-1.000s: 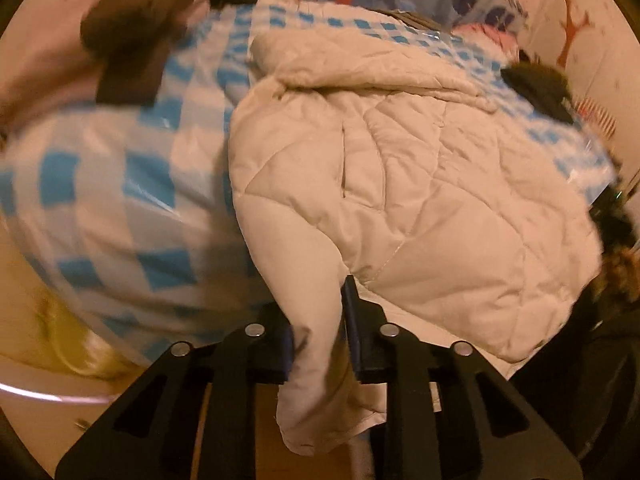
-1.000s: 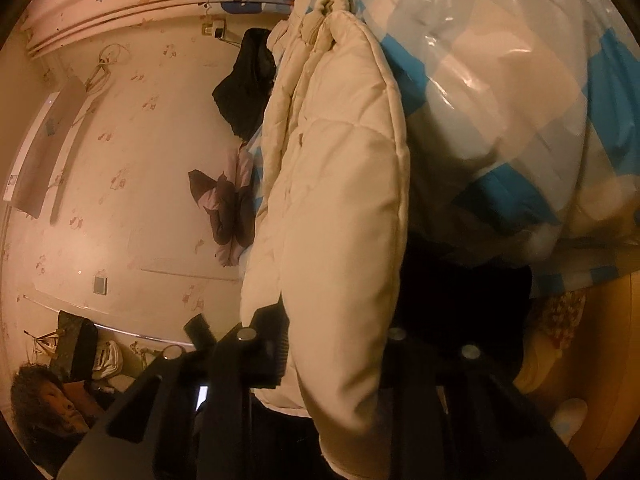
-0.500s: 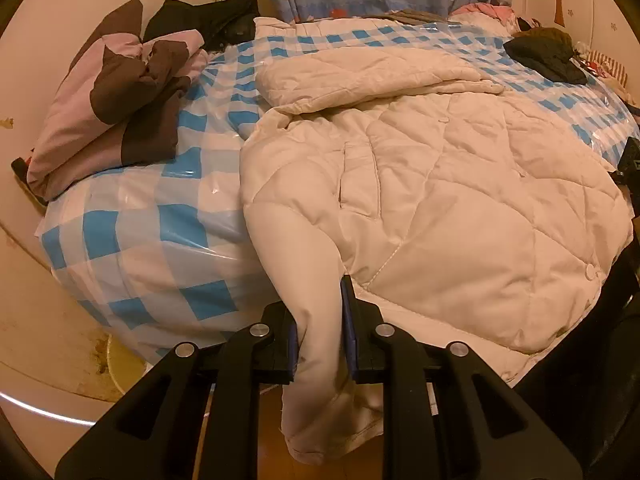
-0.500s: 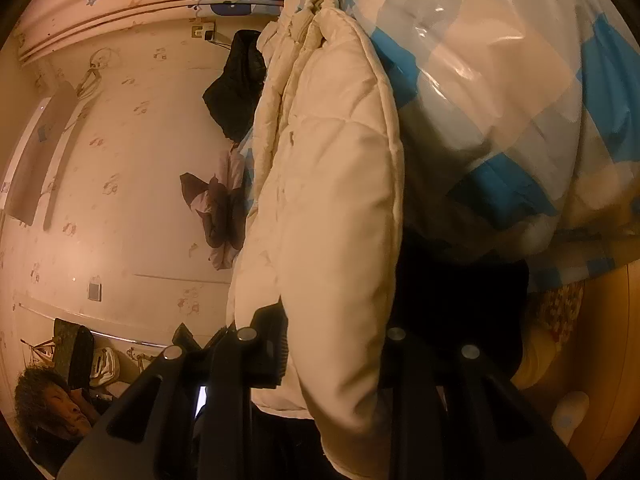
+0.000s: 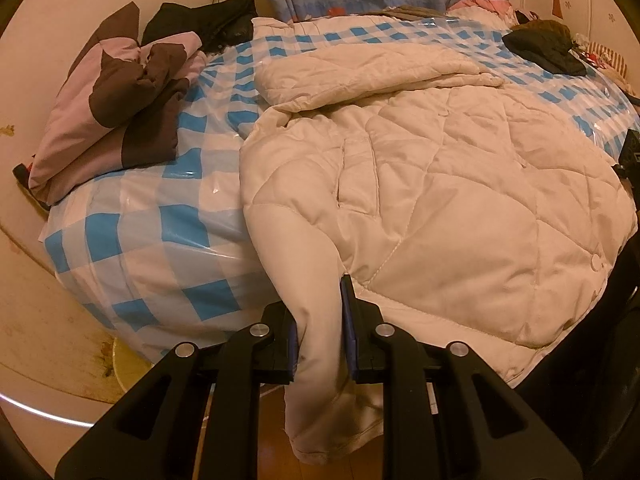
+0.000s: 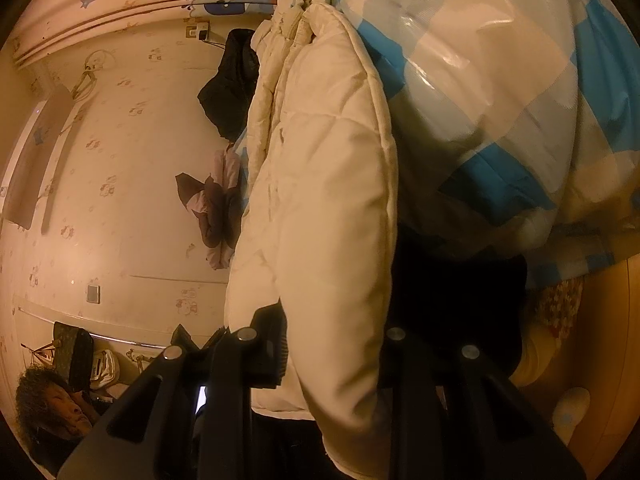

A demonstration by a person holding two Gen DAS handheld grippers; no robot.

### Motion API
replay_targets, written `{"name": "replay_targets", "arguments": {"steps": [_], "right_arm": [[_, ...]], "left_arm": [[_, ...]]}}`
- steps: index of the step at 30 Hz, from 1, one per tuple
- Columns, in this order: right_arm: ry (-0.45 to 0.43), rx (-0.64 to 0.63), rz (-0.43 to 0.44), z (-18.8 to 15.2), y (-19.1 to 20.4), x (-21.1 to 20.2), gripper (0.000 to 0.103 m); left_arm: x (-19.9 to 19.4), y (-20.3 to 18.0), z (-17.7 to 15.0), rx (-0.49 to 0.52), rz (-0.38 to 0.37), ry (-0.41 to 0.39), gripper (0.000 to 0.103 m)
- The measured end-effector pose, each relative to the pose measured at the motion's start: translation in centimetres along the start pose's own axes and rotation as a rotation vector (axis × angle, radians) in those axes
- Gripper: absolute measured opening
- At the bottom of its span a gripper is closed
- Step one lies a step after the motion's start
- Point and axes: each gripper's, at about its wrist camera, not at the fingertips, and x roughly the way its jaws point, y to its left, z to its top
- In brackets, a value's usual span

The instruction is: Fold large clothes

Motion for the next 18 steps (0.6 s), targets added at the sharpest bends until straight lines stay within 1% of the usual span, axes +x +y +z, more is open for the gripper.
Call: {"name": "replay_targets", "arguments": {"steps": [9, 13, 15, 16, 17, 18], "right_arm": [[0.002, 0.011, 0.001, -0.1, -0.2, 0.2, 0.027], [0.004, 0.016, -0.001, -0.2, -0.3, 0.3, 0.027], [0.006, 0.018, -0.003, -0.2, -0.4, 0.4, 0.027], [0.007, 0.019, -0.003, -0.2, -0.4, 0.4, 0.027], [0.007, 0.021, -0.003, -0.2, -0.4, 0.4, 0.027], [0.007, 0.023, -0.004, -0.3, -0.4, 0.5, 0.027]], "left_arm": [[0.0, -0.6, -0.1, 0.026, 0.025, -0.001, 0.016], [0.1, -0.5, -0.2, 0.018, 0.011, 0.008, 0.018], [0.4, 0.0, -0.4, -0.009, -0.026, 0.021, 0.025], [0.7, 0.7, -0.8, -0.042, -0.073, 0.033, 0.033], [1.0, 1.5, -1.1, -0.078, -0.13, 0.043, 0.047], [1.5, 2.9, -1.8, -0.152, -0.235, 0.059, 0.053]]}}
